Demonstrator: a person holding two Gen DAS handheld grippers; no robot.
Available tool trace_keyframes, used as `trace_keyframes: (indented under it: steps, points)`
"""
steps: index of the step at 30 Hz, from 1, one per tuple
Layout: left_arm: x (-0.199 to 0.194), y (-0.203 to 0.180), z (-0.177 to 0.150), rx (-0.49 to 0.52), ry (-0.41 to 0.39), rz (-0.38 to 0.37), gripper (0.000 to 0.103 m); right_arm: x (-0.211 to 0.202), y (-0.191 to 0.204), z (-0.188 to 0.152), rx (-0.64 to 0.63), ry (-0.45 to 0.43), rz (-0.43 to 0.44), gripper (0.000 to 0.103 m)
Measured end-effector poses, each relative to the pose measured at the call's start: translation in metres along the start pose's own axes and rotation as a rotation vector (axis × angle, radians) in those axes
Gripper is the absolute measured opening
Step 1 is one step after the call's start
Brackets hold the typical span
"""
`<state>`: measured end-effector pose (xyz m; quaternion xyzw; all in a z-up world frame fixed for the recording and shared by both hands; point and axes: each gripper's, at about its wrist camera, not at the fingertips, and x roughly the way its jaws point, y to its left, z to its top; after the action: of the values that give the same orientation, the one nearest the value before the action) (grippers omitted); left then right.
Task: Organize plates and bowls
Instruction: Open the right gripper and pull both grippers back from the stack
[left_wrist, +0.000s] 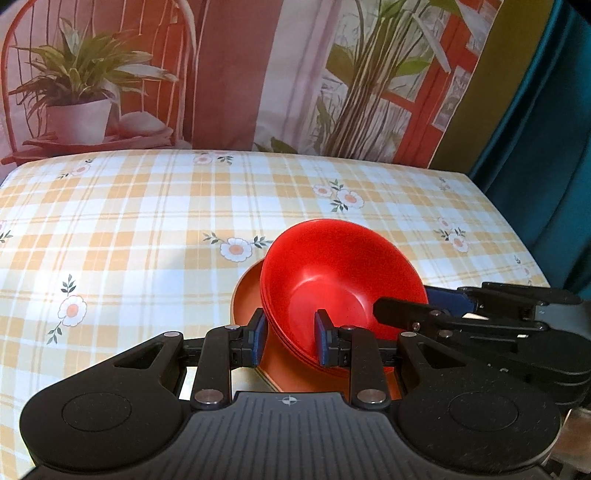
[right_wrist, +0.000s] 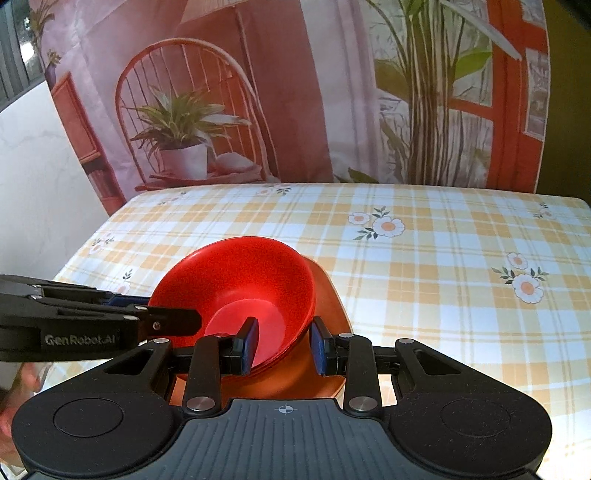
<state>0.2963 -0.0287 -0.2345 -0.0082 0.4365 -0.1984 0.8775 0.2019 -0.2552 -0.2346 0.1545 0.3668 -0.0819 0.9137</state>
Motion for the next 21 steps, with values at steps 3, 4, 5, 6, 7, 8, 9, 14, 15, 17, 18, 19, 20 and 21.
trace_keyframes:
  steps: [3, 4, 5, 6, 7, 8, 9, 14, 15, 17, 18, 19, 20, 21]
  points:
    - [0.000, -0.002, -0.002, 0.002, 0.002, -0.005, 0.028, -0.001, -0.001, 0.000, -0.004, 0.002, -0.007, 0.029]
    - [-0.001, -0.002, -0.002, 0.005, 0.003, -0.005, 0.028, -0.001, -0.001, -0.001, -0.004, 0.004, -0.008, 0.029]
    - [-0.001, -0.003, -0.002, 0.005, 0.004, -0.004, 0.028, -0.001, -0.001, -0.001, -0.005, 0.008, -0.008, 0.029]
    - [-0.001, -0.002, -0.002, 0.000, 0.005, -0.002, 0.028, -0.001, -0.001, -0.001, -0.007, 0.012, -0.010, 0.029]
    - [-0.002, -0.001, -0.002, -0.007, 0.001, 0.001, 0.028, -0.002, 0.000, -0.002, -0.008, 0.009, -0.014, 0.029]
    - [-0.004, -0.001, -0.002, -0.013, -0.005, 0.007, 0.031, -0.004, 0.000, -0.002, -0.010, 0.005, -0.017, 0.029]
    - [-0.007, -0.001, -0.002, -0.016, -0.013, 0.009, 0.031, -0.007, 0.001, -0.002, -0.011, -0.001, -0.020, 0.029]
    - [-0.028, -0.004, -0.001, 0.003, -0.054, 0.028, 0.036, -0.024, 0.000, 0.001, -0.007, -0.027, -0.064, 0.043]
    - [-0.034, -0.005, -0.001, 0.007, -0.066, 0.035, 0.038, -0.029, 0.000, 0.001, -0.006, -0.035, -0.076, 0.048]
    - [-0.046, -0.007, 0.000, 0.014, -0.089, 0.046, 0.041, -0.039, -0.001, 0.002, -0.009, -0.045, -0.089, 0.054]
    - [-0.052, -0.008, 0.000, 0.018, -0.101, 0.052, 0.043, -0.046, 0.000, 0.003, -0.012, -0.054, -0.098, 0.060]
    - [-0.059, -0.010, -0.001, 0.024, -0.113, 0.059, 0.044, -0.052, 0.000, 0.003, -0.015, -0.064, -0.104, 0.064]
    - [-0.066, -0.011, -0.001, 0.031, -0.124, 0.070, 0.047, -0.059, 0.000, 0.003, -0.017, -0.073, -0.110, 0.070]
    - [-0.074, -0.013, -0.002, 0.039, -0.135, 0.083, 0.050, -0.066, 0.001, 0.003, -0.018, -0.084, -0.116, 0.075]
